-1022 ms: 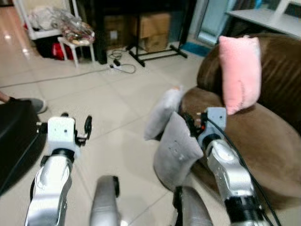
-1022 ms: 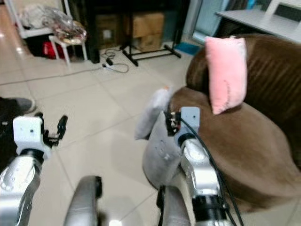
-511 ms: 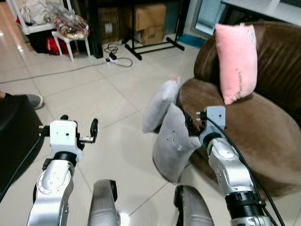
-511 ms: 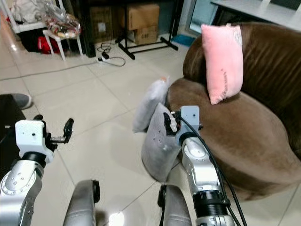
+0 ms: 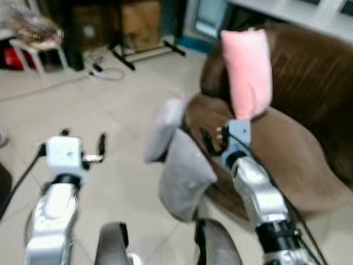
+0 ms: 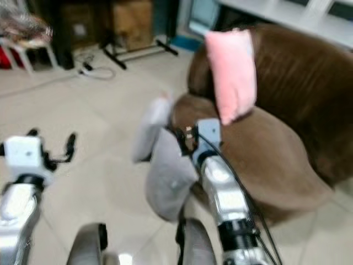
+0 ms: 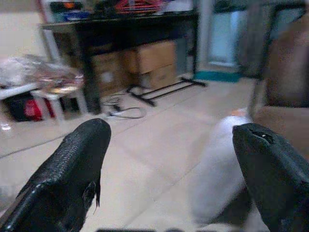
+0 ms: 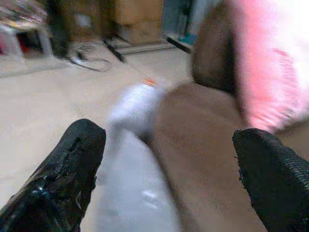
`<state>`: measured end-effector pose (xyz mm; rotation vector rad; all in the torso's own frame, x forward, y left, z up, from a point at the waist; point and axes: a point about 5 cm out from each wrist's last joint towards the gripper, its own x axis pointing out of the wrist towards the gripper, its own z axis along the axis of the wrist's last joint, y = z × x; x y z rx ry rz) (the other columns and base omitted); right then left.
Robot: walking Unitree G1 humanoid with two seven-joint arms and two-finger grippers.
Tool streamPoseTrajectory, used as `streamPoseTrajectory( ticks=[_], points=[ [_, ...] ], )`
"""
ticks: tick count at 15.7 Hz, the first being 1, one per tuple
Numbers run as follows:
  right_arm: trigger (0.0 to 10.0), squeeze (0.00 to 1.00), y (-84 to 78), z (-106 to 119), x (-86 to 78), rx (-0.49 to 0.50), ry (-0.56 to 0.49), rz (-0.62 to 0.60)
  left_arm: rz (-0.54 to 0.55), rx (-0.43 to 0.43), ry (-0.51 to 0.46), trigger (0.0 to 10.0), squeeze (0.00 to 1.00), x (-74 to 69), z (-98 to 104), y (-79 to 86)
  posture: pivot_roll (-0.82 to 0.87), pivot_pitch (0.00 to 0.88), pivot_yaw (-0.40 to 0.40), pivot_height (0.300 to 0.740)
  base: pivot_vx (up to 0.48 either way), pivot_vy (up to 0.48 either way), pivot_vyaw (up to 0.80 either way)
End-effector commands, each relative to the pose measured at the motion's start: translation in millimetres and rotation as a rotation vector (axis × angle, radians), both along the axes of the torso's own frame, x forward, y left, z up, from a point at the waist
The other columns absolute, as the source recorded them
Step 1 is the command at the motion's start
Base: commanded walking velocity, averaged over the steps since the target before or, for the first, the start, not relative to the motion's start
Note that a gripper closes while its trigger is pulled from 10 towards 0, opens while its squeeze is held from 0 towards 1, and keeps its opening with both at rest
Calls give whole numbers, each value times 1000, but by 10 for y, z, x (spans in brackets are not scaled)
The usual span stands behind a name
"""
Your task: Move the pillow to the sofa from floor
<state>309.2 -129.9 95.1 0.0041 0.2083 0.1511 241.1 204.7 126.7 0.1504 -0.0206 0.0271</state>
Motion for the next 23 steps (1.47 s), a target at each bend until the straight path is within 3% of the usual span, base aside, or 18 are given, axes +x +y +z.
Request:
streamPoseTrajectory(
  ticks=[1,5,11,14,23],
  points=[
    [10000,0,-38,-21,-1,20,18,-11,-3,13,3,10000,1000,-18,2,20,-32,0,-104,560,337,0,0],
    [10000,0,13,-12,-12,13,9,47,-2,18,2,10000,1000,-35,-2,23,-31,0,-108,560,337,0,0],
    [10000,0,67,-49,-26,10,36,135,2,39,10,10000,1000,-26,-24,27,-33,0,-97,560,279,0,520],
    [10000,0,36,-85,-19,5,67,143,6,58,16,10000,722,-19,-33,26,-35,0,-93,537,0,0,0],
    [10000,0,90,-264,45,-27,174,184,-56,99,79,10000,635,-37,-119,24,-9,0,-113,462,0,0,0]
  ],
)
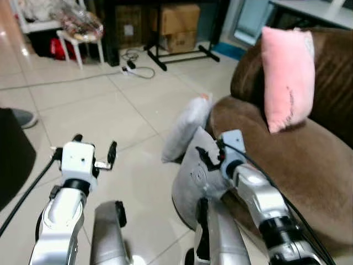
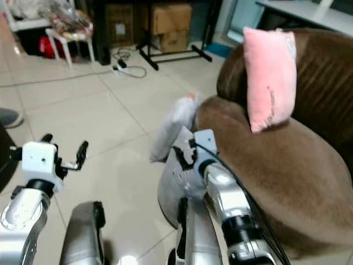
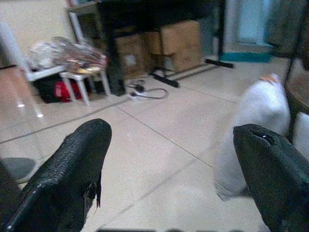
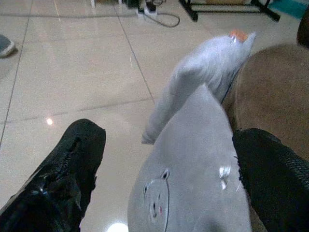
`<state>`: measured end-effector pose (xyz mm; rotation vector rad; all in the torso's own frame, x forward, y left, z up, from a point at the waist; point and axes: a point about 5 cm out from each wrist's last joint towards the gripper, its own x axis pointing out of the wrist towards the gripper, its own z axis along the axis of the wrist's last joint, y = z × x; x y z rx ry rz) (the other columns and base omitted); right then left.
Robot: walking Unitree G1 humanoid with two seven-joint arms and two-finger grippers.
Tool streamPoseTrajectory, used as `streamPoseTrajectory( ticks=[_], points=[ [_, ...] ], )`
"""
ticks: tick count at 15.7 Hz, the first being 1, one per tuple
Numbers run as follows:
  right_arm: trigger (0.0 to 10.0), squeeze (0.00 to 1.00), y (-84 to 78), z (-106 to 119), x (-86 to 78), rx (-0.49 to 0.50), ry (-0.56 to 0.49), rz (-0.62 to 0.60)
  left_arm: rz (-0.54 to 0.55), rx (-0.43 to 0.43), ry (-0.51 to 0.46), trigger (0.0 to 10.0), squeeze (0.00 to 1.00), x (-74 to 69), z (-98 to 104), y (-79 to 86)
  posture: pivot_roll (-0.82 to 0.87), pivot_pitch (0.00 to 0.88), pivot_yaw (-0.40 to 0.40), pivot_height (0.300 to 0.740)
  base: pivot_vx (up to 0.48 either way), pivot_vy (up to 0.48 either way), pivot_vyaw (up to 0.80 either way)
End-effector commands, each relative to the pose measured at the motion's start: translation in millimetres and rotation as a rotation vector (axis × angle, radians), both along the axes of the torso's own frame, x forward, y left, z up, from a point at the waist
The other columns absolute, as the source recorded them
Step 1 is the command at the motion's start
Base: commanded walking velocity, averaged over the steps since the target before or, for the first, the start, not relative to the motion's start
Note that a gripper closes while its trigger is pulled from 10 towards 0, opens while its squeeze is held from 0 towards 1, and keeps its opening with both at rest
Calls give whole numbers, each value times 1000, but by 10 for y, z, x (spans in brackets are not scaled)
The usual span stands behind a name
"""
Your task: Move the pillow to the sofa from floor
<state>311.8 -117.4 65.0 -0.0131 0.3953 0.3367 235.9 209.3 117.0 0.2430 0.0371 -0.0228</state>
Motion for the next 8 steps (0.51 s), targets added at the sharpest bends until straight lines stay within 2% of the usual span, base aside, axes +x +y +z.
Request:
streamPoseTrajectory(
  ticks=[1,2,3,4,5,8],
  points=[
    [10000,0,-15,-6,42,-19,5,-3,-31,10,31,10000,635,9,-39,-28,-9,0,-110,452,0,0,0],
    [10000,0,5,-47,101,-29,20,-24,-68,14,56,10000,635,10,-72,-45,-10,0,-106,442,0,0,0],
    [10000,639,39,-58,166,-21,21,-34,-118,18,83,10000,631,13,-107,-67,-13,0,-101,437,0,0,0],
    [10000,1000,33,-53,191,-18,19,-52,-131,19,88,10000,635,15,-113,-73,-16,0,-97,437,0,0,0],
    [10000,1000,17,-54,229,-14,25,-91,-153,17,95,10000,635,14,-120,-82,-21,0,-93,437,0,0,0],
    [10000,1000,-40,-168,287,-167,125,-162,-297,33,154,10000,616,0,-154,-147,-14,0,-97,437,0,0,0]
  ],
)
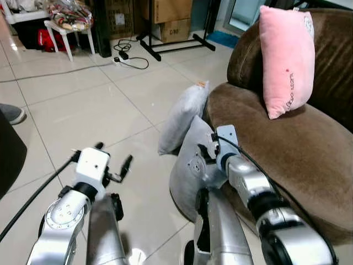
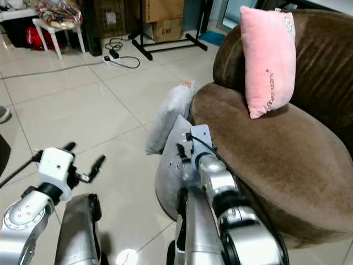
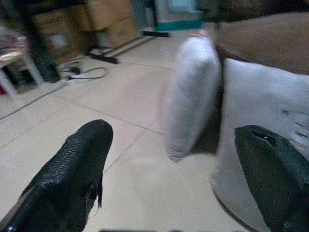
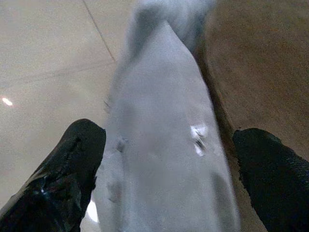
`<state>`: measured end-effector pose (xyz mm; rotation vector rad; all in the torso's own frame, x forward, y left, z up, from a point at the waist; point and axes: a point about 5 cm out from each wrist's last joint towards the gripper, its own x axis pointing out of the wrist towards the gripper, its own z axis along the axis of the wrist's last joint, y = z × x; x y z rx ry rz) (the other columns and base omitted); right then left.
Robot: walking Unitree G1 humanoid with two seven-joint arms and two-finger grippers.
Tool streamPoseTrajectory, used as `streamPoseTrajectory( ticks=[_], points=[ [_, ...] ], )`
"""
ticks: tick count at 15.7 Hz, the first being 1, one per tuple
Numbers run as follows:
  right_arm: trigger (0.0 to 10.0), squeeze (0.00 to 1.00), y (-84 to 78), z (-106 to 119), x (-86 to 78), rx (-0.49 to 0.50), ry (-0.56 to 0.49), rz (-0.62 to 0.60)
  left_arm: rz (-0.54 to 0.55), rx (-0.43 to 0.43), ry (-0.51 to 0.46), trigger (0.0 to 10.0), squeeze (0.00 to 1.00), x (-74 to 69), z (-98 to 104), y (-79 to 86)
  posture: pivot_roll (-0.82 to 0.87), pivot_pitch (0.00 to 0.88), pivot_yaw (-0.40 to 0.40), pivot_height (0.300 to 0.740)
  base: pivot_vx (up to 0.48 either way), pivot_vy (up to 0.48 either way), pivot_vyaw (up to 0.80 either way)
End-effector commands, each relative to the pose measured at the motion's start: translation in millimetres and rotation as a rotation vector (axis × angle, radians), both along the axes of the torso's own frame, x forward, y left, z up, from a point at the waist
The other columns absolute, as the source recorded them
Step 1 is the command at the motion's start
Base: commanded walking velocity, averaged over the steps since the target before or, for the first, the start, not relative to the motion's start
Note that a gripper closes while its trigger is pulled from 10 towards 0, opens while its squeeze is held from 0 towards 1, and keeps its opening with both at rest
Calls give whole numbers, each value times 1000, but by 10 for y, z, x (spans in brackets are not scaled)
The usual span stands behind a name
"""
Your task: Move the pillow to the sofa from floor
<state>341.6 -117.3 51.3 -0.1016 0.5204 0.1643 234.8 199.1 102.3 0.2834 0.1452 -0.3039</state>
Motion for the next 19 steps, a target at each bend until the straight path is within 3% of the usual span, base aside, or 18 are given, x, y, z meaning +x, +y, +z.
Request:
streamPoseTrajectory(
  ticks=[1,2,4,6,7,8,10,13,14,15,16,17,18,19],
  points=[
    [10000,1000,-34,-56,-14,-45,42,-15,-50,-5,27,10000,616,5,-16,-47,-14,0,-98,437,0,0,0],
    [10000,0,-10,-133,-50,-67,95,-19,-99,8,64,10000,620,-18,-54,-37,-11,0,-98,437,0,0,0],
    [10000,0,17,-223,-99,-119,137,-8,-184,9,136,10000,620,-76,-107,-26,-10,0,-97,437,0,0,0],
    [10000,0,32,-260,-120,-97,155,-46,-227,12,176,10000,620,-111,-126,13,-5,0,-98,437,0,0,0],
    [8588,0,37,-261,-119,-87,158,-56,-238,18,184,10000,616,-121,-124,24,-2,0,-98,437,0,0,0],
    [4471,0,41,-263,-119,-80,161,-64,-244,23,193,10000,620,-132,-127,35,2,0,-101,437,0,0,0],
    [3294,0,64,-258,-114,-70,154,-67,-252,23,202,10000,620,-149,-122,57,8,0,-104,437,0,0,0],
    [2353,0,73,-282,-133,-148,147,-43,-266,36,223,10000,620,-190,-114,89,27,0,-105,437,0,0,0],
    [2588,0,40,-287,-136,-167,142,-75,-272,49,226,10000,620,-203,-110,95,33,0,-104,437,0,0,0],
    [6627,0,18,-259,-111,-140,128,-124,-271,57,218,10000,620,-212,-90,109,35,0,-102,437,0,0,0],
    [10000,0,31,-224,-84,-110,109,-137,-268,55,212,10000,620,-211,-72,121,34,0,-100,437,0,0,0],
    [10000,0,51,-158,-33,-49,72,-156,-261,53,201,10000,620,-206,-45,136,33,0,-98,437,0,0,0],
    [10000,682,35,-109,3,-29,39,-179,-258,49,193,10000,624,-206,-24,134,26,0,-94,437,0,0,0],
    [10000,1000,28,-90,17,-4,28,-190,-260,45,187,10000,620,-198,-14,127,20,0,-90,437,0,0,0]
  ],
)
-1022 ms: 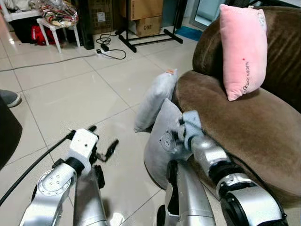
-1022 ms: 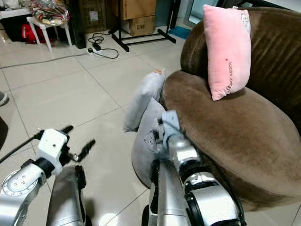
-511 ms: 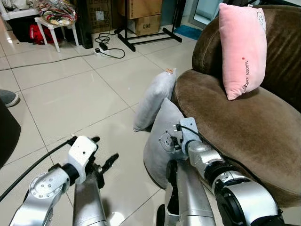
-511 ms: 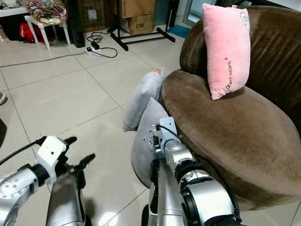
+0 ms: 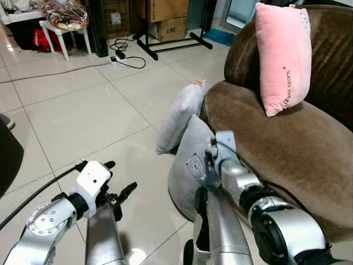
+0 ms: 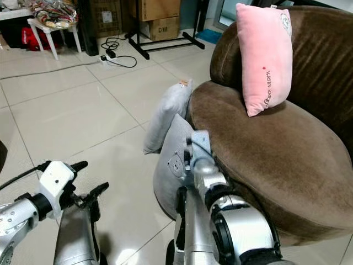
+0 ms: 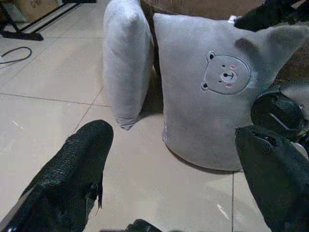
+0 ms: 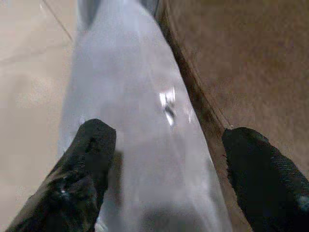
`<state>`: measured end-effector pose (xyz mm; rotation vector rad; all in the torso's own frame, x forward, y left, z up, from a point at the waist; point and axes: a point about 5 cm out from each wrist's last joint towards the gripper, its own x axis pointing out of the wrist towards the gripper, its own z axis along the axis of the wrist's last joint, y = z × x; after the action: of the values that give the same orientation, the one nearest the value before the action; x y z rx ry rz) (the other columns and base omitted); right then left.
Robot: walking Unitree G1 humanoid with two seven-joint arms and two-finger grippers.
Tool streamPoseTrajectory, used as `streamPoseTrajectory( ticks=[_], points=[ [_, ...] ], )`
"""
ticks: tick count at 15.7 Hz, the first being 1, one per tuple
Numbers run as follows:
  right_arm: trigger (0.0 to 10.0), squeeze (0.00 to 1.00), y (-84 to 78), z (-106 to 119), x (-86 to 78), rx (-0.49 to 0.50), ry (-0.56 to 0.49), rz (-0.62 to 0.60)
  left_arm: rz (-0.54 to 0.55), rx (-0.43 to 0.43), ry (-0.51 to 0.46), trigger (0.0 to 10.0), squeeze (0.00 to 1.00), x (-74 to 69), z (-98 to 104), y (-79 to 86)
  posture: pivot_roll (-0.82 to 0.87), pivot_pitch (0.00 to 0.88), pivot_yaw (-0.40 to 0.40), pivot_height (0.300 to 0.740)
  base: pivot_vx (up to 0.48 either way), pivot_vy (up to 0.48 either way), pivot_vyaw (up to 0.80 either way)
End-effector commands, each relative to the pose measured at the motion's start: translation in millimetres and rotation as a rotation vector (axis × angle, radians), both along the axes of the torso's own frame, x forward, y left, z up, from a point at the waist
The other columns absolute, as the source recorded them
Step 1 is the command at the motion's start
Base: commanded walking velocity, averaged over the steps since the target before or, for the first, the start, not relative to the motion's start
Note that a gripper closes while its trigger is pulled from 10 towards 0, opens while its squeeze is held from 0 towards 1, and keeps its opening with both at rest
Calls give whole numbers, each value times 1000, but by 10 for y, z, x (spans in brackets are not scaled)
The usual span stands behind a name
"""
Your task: Move the pillow to the sofa from floor
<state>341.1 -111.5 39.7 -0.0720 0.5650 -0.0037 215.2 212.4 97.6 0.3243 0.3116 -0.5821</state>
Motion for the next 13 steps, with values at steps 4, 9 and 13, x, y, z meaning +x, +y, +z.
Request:
streamPoseTrajectory(
  ticks=[4,9,13],
  points=[
    [10000,557,-122,18,28,39,27,-56,-60,-32,17,10000,620,-22,12,-80,-3,0,-90,437,0,0,0],
    [10000,0,-186,-35,-9,58,56,-84,-79,-41,56,10000,620,-228,38,-105,27,4,-110,437,0,0,0],
    [10000,0,-202,-201,-143,72,110,-84,-100,-46,117,10000,620,-511,97,-117,41,106,-115,437,0,0,0]
  ],
)
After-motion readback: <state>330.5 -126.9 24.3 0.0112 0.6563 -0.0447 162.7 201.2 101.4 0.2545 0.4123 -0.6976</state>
